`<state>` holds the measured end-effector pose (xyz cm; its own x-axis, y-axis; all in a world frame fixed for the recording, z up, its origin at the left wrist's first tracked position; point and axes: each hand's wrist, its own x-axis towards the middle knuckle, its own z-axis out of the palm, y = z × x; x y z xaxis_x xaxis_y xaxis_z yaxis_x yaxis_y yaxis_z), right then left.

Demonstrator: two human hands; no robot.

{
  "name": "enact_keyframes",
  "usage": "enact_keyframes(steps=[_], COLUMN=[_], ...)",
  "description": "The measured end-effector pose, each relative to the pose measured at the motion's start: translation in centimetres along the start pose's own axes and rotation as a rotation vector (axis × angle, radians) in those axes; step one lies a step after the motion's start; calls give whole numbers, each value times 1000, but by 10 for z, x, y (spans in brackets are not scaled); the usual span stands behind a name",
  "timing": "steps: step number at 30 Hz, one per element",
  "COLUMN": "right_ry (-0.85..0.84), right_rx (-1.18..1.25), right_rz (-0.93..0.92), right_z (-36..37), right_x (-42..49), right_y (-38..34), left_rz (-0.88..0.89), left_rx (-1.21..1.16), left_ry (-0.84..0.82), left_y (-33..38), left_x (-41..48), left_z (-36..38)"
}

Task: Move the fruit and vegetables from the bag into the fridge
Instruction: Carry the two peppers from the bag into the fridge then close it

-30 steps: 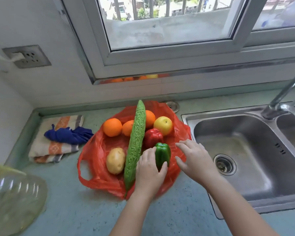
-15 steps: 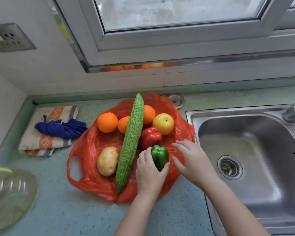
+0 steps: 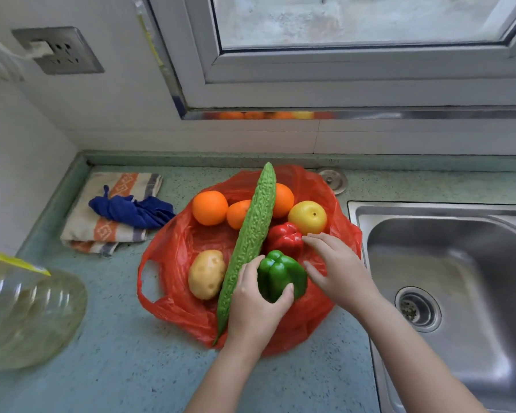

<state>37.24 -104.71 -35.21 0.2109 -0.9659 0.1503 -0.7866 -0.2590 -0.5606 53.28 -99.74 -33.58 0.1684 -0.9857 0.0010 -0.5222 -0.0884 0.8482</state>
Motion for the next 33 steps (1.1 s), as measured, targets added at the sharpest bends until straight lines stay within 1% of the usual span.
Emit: enact_keyframes(steps=[4, 7, 11, 17, 21, 33], right_ry=[-40, -75, -119, -79, -92, -141], right_rx=[-7, -9, -21, -65, -97, -1], right_rz=[-112, -125, -98, -79, -63, 74], right_z=[6, 16, 30, 33, 32, 29], right_x=[25, 37, 43, 44, 41, 20], right_y=[-5, -5, -3, -6, -8, -10], left_rz=[36, 54, 28, -16, -32, -23], left_rx=[-7, 17, 29, 20, 8, 2], left_ry=[37, 74, 104, 134, 130, 89], left_y=[3, 1, -4, -11, -12, -14], left_x=[3, 4, 4, 1, 1, -4], left_z=[-24, -38, -52, -62, -63, -67])
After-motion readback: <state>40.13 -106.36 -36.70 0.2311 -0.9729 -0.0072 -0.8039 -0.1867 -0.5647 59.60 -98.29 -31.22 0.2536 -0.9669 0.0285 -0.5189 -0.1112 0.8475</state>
